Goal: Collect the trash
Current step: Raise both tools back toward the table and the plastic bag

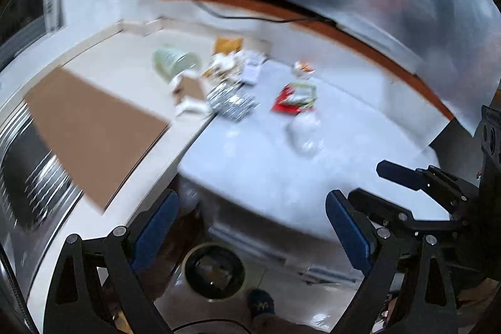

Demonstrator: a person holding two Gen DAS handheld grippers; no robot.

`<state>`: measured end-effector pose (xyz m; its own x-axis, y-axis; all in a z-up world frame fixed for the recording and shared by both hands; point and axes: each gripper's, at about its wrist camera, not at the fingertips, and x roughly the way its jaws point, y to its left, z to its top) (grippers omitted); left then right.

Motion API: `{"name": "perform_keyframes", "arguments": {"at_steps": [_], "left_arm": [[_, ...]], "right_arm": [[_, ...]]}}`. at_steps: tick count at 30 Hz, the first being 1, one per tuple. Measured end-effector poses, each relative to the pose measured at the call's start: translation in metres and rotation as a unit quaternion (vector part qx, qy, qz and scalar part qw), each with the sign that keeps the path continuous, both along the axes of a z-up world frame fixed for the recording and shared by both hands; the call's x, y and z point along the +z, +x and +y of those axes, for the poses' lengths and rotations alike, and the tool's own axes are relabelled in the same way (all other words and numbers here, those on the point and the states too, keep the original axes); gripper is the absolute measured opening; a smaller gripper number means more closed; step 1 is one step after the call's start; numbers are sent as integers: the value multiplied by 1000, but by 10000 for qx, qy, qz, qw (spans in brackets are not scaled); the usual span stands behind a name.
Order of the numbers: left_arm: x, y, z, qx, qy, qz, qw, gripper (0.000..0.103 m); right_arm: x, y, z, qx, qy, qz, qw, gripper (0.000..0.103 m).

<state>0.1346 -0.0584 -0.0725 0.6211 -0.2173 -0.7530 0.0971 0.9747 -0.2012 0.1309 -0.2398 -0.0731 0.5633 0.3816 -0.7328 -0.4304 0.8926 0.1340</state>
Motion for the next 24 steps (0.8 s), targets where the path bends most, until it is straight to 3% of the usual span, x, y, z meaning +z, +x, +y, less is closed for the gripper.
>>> {"name": "perform_keyframes", "arguments": {"at_steps": [5,11,16,24], "left_arm": [[2,39,-31,-180,-76,-27,9998,94],[-15,87,-61,-258,-134,231,9993,94],[-44,124,-86,-352,-140,553,9978,94],[-83,164,-112,-416,-345,993,9936,86]], "right_arm": [[4,35,-35,-524,-135,-85,9985,64],[-18,80,-79,-1162,-17,305,9928,64],[-35,107,-101,-1242,253,666,9897,46],[-53,133,-116,-1288,523,973,9855,44]]}}
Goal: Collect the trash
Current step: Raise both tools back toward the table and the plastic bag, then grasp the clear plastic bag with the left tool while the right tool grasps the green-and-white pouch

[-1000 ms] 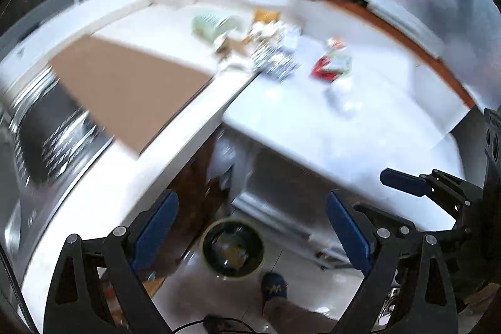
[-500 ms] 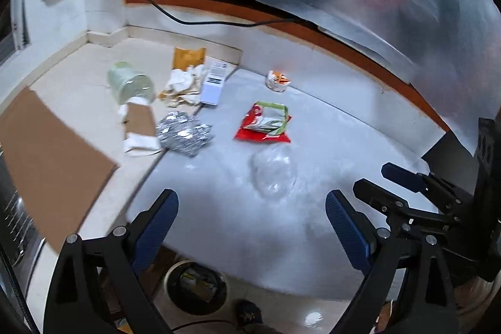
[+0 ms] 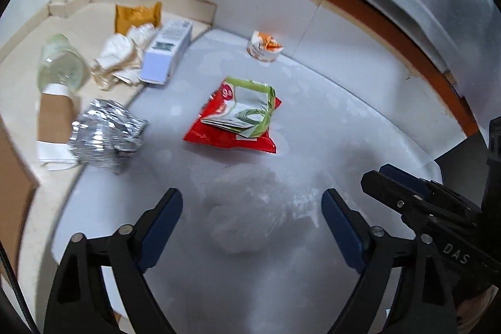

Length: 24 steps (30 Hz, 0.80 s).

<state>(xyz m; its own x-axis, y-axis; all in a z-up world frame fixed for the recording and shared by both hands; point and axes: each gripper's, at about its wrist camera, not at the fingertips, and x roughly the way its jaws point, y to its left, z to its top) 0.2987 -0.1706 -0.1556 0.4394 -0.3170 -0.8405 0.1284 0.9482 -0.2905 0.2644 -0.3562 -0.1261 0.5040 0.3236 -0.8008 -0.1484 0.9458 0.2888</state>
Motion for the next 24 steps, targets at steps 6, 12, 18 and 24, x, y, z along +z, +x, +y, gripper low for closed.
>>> {"name": "perform_keyframes", "arguments": {"at_steps": [6,12,18,24], "left_arm": [[-16,12,-12,-90,54,104,9999,77],[-28,18,-15,-113,128,220,9996,59],[-27,18,-11,-113,199,146,9996,49],[-18,9,-7,-69,376,-42,9993,44]], "right_arm": [[-8,12,1,87,88,89,9999,44],[-11,20,8,245,166,80,9995,44],[-11,24,15,351,202,78,9991,43],[-11,26,23,471,231,69,9986,43]]}}
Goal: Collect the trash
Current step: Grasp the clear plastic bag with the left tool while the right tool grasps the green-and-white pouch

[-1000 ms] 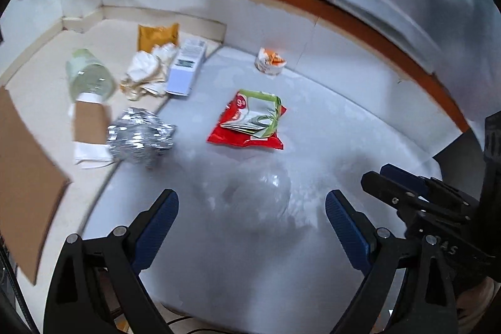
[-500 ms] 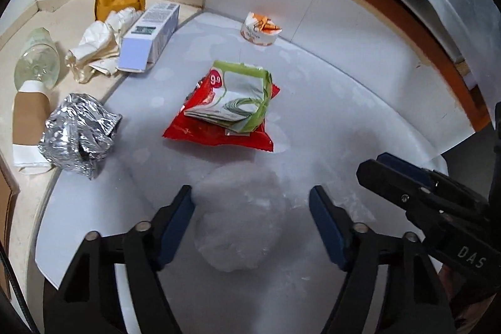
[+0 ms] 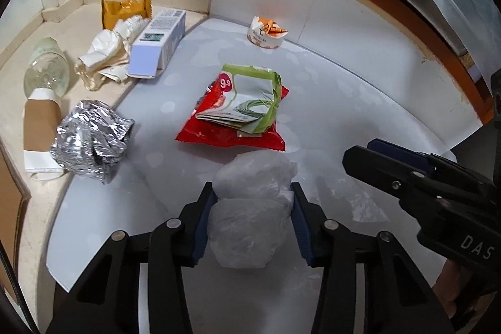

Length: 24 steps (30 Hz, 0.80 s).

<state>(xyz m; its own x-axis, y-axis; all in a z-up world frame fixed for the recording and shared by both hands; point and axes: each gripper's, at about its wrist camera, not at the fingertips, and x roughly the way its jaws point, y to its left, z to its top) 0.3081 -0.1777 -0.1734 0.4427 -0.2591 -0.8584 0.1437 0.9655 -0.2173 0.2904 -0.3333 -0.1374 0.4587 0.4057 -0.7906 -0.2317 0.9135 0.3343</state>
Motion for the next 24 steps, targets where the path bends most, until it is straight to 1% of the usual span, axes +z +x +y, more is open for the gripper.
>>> {"name": "perform_keyframes", "arguments": {"at_steps": [5,11,18,23,24], "left_arm": [[8,-9,8,76,108,-76,9999,43],[16,-16,26,337,30,-130,9993,43],[26,-29,55,717,12,-237,9971,43],[30,-32,72,936,-33,-243,9953,43],[31,-33,76,986,-50,-240,9948,43]], "right_arm": [[-1,4,8,96,15,-6,10000,43],[-4,14,20,215,21,-32,9998,43],[-7,40,34,269,-1,-134,9995,43],[-9,58,49,322,-171,-274,9990,43],[-10,62,52,339,-200,-286,9988,39]]}}
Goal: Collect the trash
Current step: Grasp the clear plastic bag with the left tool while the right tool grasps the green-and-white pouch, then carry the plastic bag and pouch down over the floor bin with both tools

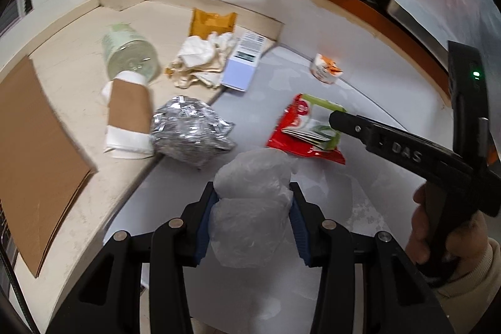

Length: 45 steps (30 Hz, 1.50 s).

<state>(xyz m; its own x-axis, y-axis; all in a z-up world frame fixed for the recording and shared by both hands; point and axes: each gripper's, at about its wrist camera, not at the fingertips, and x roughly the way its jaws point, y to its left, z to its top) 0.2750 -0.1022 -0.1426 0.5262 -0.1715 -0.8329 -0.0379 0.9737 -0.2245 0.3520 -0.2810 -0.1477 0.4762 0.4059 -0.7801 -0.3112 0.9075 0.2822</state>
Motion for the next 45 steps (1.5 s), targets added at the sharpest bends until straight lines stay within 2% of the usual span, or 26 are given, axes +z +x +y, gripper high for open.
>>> {"name": "perform_keyframes", "arguments": {"at_steps": [1,3,6,9,23,32,39,45], "left_arm": [[0,-1,3,30,-11,0,10000,43],[1,-3,8,78,-14,4,10000,43],[2,-6,14,130,-13,7,9999,43],[0,-10,19,166,-22,19,9999,43],[11,-35,32,221,-35,-78,9997,43],[23,-77,51,362,65,-166,9992,43],[19,-127,78,643,90,-45,9979,43],[3,-170,98,867,169,146,9960,43]], "right_arm": [[-2,3,4,46,-22,-8,10000,35],[-6,7,12,125,-125,7,9998,20],[-9,8,21,223,-254,-21,9994,10],[-6,3,24,300,-252,-124,9992,6],[36,-39,41,518,-273,-609,9964,4],[56,-96,62,863,-229,-730,9933,4],[57,-151,88,1352,-126,-583,9890,4],[43,-202,113,1820,-274,-395,9821,5]]}}
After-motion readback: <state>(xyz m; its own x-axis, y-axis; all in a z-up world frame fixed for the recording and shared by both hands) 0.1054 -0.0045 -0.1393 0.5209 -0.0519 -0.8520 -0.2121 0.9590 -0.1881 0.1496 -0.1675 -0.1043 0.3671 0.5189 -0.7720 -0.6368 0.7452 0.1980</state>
